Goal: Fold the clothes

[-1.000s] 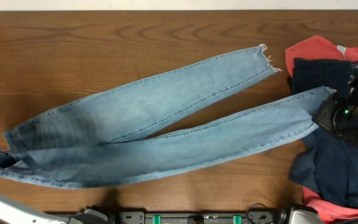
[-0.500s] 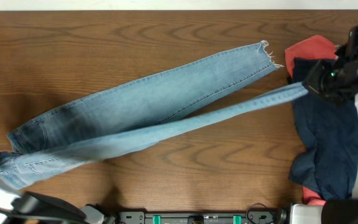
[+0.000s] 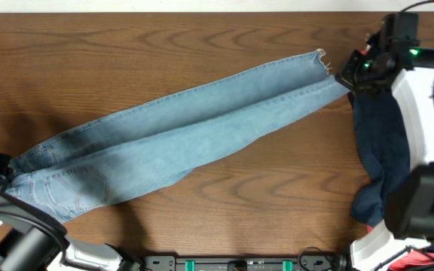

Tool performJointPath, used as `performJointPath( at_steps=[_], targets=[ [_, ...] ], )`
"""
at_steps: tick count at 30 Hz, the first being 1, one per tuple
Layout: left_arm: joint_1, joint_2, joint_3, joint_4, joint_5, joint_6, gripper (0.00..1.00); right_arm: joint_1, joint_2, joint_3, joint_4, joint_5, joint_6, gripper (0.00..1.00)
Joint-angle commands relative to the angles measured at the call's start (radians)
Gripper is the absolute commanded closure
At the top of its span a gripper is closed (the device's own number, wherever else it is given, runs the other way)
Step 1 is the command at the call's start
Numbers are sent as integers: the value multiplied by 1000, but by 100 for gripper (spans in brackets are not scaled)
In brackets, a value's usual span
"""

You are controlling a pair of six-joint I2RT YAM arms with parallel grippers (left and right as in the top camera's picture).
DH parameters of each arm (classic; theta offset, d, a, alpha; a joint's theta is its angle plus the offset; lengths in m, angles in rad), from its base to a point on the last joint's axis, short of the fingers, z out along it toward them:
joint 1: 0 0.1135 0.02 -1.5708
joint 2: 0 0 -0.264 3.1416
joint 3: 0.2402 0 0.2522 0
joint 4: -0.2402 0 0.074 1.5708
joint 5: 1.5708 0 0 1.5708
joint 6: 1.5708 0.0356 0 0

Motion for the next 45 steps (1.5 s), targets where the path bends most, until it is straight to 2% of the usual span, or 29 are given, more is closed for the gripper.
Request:
performJointPath(
  at_steps=[1, 5, 6, 7, 8, 10, 12, 14, 17, 21, 24, 29, 30, 33, 34, 36, 38, 41, 45],
  targets=[
    [-21, 27, 9, 48, -56, -8, 93, 17, 66, 11, 90, 52, 38, 99],
    [-50, 29, 9, 111, -56, -10, 92, 42, 158, 11, 272, -5, 39, 98],
    [-59, 29, 9, 126, -56, -10, 86, 50, 185, 11, 329, -14, 39, 90],
    [-67, 29, 9, 138, -56, -10, 78, 56, 209, 11, 383, -18, 38, 71],
    [-78, 29, 9, 148, -56, -10, 74, 63, 240, 11, 452, -13, 36, 48],
    [-94, 29, 9, 155, -56, -9, 66, 67, 281, 11, 531, -9, 33, 43],
    [-115, 29, 9, 156, -56, -9, 53, 63, 304, 11, 552, -21, 32, 32],
    [-131, 29, 9, 152, -56, -9, 47, 51, 305, 11, 518, -32, -16, 32],
    [-144, 29, 9, 137, -56, -4, 45, 37, 289, 13, 406, -39, -127, 32],
    [-143, 29, 9, 89, -64, 29, 45, 21, 272, 13, 217, -30, -256, 36],
    [-141, 29, 9, 30, -118, 29, 45, 11, 272, 13, 135, -2, -290, 37],
    [-135, 29, -24, -13, -131, 28, 61, -4, 273, 13, 110, 17, -289, 34],
    [-135, 30, -42, 3, -131, 28, 68, -4, 273, 13, 103, 18, -289, 34],
    [-135, 30, -118, 94, -129, 28, 69, -3, 273, 13, 83, 18, -290, 34],
    [-135, 30, -158, 153, -125, 29, 67, -3, 273, 13, 78, 18, -292, 33],
    [-135, 31, -212, 247, -99, 28, 51, -3, 273, 13, 77, 18, -306, 33],
    [-135, 31, -240, 325, -48, 29, 42, -4, 273, 13, 76, 18, -309, 32],
    [-135, 27, -232, 370, 17, 30, 40, -4, 273, 13, 76, 18, -336, 31],
    [-134, -4, -175, 356, 127, 79, 40, -8, 273, 13, 87, 29, -361, 28]
  ],
)
